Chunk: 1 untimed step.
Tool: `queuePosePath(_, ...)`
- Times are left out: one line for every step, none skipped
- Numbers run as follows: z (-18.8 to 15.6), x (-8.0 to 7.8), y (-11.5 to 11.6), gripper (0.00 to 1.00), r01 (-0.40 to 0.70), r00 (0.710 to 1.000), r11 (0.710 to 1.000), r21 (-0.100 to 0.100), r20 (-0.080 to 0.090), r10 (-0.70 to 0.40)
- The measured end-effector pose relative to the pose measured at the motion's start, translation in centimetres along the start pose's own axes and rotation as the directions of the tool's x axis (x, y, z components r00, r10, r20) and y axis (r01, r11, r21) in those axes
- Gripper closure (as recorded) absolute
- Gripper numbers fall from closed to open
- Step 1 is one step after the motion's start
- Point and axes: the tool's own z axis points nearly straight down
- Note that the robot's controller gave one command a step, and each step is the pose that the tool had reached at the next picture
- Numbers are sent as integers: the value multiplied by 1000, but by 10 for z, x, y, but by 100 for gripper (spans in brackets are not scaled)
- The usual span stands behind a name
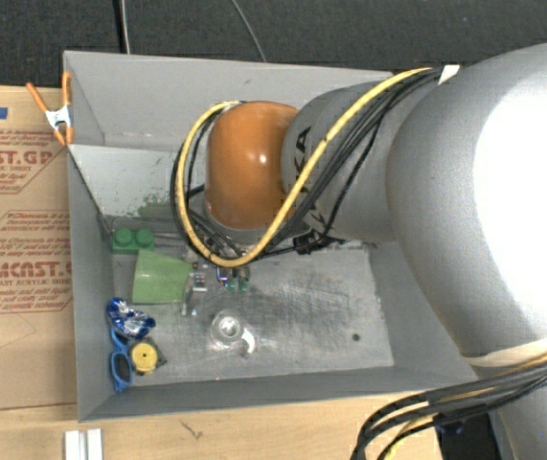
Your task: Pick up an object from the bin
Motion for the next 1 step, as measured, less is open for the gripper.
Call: queuePosePath(-7, 0, 1, 100, 1, 1000, 1000, 2, -4, 0)
